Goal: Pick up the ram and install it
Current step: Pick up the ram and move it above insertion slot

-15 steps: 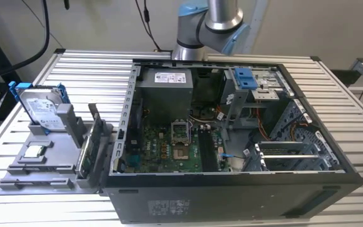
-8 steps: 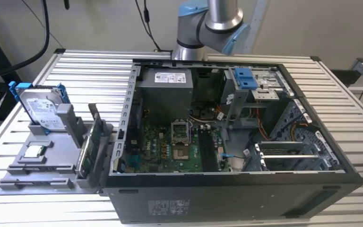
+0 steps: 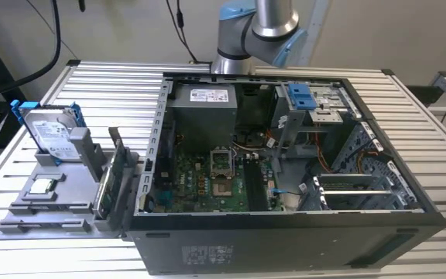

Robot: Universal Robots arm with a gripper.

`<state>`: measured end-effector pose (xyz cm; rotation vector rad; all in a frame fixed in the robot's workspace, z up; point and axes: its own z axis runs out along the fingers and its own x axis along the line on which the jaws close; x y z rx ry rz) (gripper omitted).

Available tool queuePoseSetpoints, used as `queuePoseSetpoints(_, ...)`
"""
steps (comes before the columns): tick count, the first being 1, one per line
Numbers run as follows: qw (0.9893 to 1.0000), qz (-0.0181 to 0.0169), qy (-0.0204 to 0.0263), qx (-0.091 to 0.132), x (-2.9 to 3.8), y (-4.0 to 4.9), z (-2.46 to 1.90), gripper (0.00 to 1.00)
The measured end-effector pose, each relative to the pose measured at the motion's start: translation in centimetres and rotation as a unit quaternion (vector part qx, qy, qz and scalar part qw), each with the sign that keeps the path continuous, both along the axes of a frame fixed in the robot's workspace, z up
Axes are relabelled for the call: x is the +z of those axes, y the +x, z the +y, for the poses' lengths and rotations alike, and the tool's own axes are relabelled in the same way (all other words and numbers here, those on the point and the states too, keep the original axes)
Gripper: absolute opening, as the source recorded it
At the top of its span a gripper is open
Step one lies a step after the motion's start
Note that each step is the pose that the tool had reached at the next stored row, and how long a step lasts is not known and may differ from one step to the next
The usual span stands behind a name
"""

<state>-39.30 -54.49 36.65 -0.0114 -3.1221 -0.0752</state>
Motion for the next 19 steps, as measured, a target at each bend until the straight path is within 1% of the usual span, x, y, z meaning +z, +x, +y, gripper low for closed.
queuePoseSetpoints(3, 1.0000, -0.0008, 0.0000, 0.001, 0.00, 0.00, 0.00, 0.11)
queuePoseSetpoints(4, 1.0000, -0.0009, 0.0000, 0.005, 0.00, -0.01, 0.00, 0.11)
queuePoseSetpoints(6, 0.9998, -0.0009, 0.0000, 0.020, 0.00, -0.03, 0.00, 0.11)
queuePoseSetpoints(9, 0.9989, -0.0009, -0.0001, 0.047, -0.02, -0.03, 0.01, 0.11)
queuePoseSetpoints(12, 0.9984, -0.0009, -0.0001, 0.057, -0.02, -0.18, 0.01, 0.11)
queuePoseSetpoints(13, 0.9981, -0.0016, -0.0001, 0.062, -0.02, -0.18, 0.01, 0.11)
queuePoseSetpoints(14, 0.9977, -0.0040, 0.0000, 0.067, -0.02, -0.19, 0.01, 0.11)
queuePoseSetpoints(15, 0.9973, -0.0057, 0.0001, 0.074, -0.01, -0.19, 0.01, 0.11)
queuePoseSetpoints(16, 0.9967, -0.0066, 0.0002, 0.081, -0.02, -0.18, 0.01, 0.11)
queuePoseSetpoints(19, 0.9942, -0.0084, 0.0002, 0.107, -0.02, -0.19, 0.01, 0.11)
